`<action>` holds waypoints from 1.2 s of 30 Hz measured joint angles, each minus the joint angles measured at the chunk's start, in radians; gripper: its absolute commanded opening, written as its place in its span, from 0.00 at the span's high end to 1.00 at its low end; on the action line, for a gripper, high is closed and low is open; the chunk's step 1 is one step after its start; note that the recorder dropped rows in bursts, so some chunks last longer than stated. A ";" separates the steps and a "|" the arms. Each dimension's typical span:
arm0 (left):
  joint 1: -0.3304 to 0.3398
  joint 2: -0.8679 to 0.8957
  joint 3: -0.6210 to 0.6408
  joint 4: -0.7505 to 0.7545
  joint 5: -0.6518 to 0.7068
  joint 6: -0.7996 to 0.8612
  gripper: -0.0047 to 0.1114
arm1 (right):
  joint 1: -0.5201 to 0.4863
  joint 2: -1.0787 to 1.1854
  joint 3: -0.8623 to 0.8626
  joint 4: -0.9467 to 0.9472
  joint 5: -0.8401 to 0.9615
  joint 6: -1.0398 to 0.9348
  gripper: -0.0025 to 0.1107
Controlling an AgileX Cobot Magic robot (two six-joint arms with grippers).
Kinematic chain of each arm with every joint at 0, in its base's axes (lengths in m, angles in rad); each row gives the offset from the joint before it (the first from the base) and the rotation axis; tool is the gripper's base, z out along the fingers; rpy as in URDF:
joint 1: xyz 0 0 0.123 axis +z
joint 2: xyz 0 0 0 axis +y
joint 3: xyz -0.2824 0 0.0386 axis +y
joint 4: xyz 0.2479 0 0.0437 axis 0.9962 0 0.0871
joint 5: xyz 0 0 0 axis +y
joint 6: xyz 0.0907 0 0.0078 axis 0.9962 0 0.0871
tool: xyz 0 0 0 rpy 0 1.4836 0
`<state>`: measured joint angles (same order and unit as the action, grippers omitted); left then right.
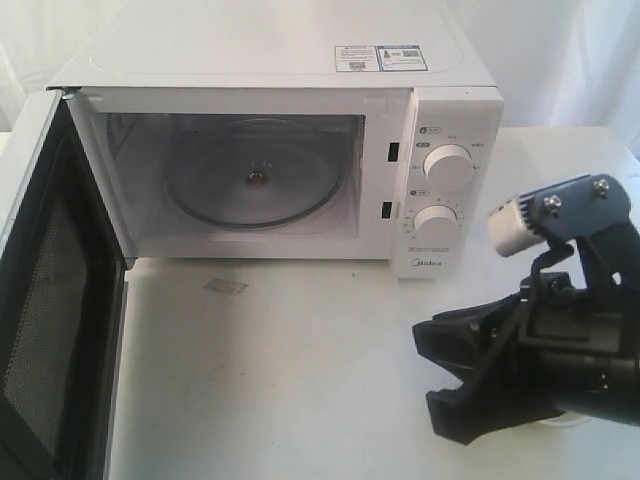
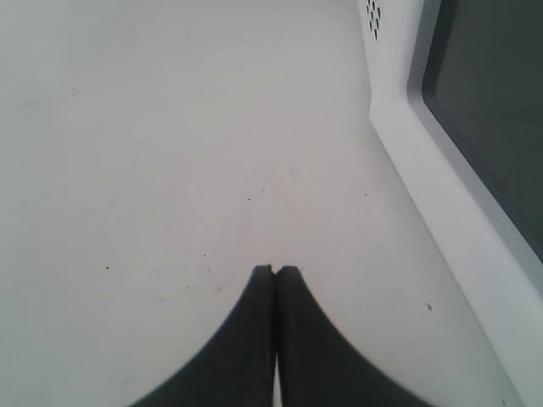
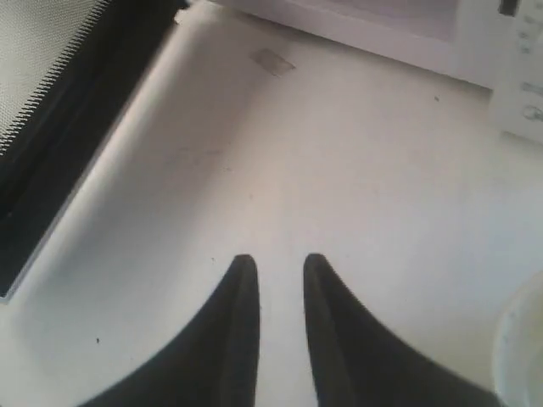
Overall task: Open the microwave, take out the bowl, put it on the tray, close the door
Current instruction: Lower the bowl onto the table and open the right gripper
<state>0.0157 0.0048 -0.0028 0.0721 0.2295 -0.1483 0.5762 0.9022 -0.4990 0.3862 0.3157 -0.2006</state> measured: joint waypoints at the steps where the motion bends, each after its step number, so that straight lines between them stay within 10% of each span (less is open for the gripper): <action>1: 0.000 0.000 0.000 0.000 0.000 0.000 0.96 | 0.013 0.000 0.018 0.048 -0.035 -0.052 0.94; 13: 0.000 0.000 0.000 0.000 0.000 0.000 0.96 | 0.127 0.000 0.226 0.153 -0.396 -0.177 0.98; 36: 0.000 0.000 0.000 -0.083 -0.156 -0.052 0.96 | 0.200 0.000 0.273 0.099 -0.417 -0.180 0.98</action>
<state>0.0157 0.0048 -0.0028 -0.0113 0.0732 -0.2000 0.7767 0.9022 -0.2261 0.4857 -0.1016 -0.3809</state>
